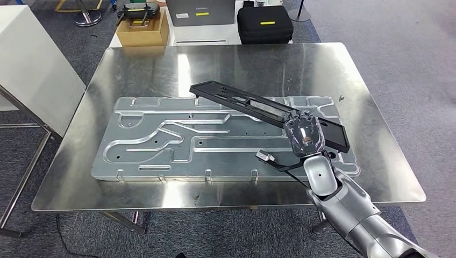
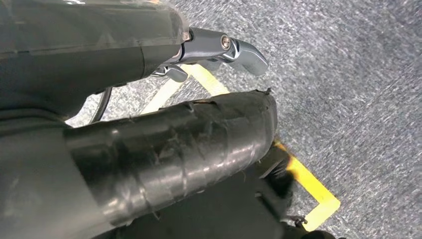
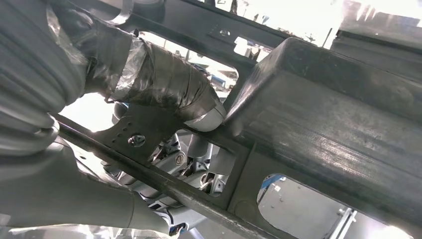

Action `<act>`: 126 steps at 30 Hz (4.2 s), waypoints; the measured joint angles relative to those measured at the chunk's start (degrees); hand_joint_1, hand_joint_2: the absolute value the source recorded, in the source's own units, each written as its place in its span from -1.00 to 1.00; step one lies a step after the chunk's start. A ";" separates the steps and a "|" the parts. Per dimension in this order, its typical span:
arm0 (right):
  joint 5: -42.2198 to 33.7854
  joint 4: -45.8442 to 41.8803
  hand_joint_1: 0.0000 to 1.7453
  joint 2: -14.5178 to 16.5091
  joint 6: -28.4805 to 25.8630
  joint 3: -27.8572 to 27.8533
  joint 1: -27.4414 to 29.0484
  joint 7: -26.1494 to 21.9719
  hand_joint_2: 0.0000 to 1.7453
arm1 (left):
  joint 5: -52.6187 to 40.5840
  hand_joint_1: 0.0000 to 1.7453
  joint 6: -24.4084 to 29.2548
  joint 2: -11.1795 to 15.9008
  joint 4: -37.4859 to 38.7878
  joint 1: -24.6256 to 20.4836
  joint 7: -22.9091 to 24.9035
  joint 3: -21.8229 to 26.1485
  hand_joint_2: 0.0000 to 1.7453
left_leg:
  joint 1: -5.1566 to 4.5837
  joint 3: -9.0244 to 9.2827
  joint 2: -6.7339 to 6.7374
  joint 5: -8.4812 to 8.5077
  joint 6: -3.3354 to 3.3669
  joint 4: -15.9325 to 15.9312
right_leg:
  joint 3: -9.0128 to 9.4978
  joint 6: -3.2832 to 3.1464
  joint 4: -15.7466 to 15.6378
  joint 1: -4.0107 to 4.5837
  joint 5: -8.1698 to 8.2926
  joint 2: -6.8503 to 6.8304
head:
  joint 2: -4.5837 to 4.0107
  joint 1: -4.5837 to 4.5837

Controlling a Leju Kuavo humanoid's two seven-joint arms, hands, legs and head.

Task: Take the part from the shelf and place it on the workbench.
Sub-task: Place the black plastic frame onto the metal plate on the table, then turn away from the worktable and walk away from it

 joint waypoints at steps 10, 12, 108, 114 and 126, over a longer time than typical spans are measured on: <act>0.00 -1.80 -1.00 -1.69 -2.71 -1.23 8.18 -1.84 -1.00 | 1.39 -1.00 1.13 0.01 0.01 0.29 -0.31 0.02 -1.00 | -0.33 2.09 -0.05 0.37 2.67 -3.64 | -6.87 1.94 14.48 -0.03 -7.14 0.05 | 0.00 0.09; 0.00 -2.79 -1.00 -1.79 -2.79 -2.45 10.37 -3.48 -1.00 | 1.64 -1.00 1.46 0.04 0.01 0.42 -0.33 0.02 -1.00 | -0.54 2.25 -0.11 0.23 2.79 -3.61 | -7.50 1.68 14.91 0.03 -5.78 0.05 | 0.00 0.08; -53.01 -49.82 -1.00 25.80 -11.52 -42.52 57.73 -53.29 1.00 | 7.68 -1.00 13.36 -0.09 0.01 3.01 2.47 5.27 -1.00 | -1.02 2.99 1.16 -0.05 1.83 -3.37 | 6.03 1.61 1.56 0.05 -4.75 0.02 | 0.00 0.00; -53.02 -49.55 -1.00 26.00 -11.52 -42.58 57.65 -53.19 1.00 | 7.91 -1.00 13.38 -0.10 0.00 3.13 2.50 5.47 -1.00 | -0.62 0.71 0.88 -3.42 -0.23 0.17 | 4.57 -0.75 -1.26 0.20 -2.76 -0.36 | 0.00 -0.09; -52.34 -48.97 -1.00 26.28 -11.52 -42.62 57.50 -52.76 1.00 | 8.00 -1.00 13.38 -0.12 0.01 2.95 2.56 5.89 -1.00 | -0.86 12.78 0.74 -6.80 1.04 -6.15 | -3.75 0.80 -0.04 0.58 4.95 -0.78 | 0.00 -0.10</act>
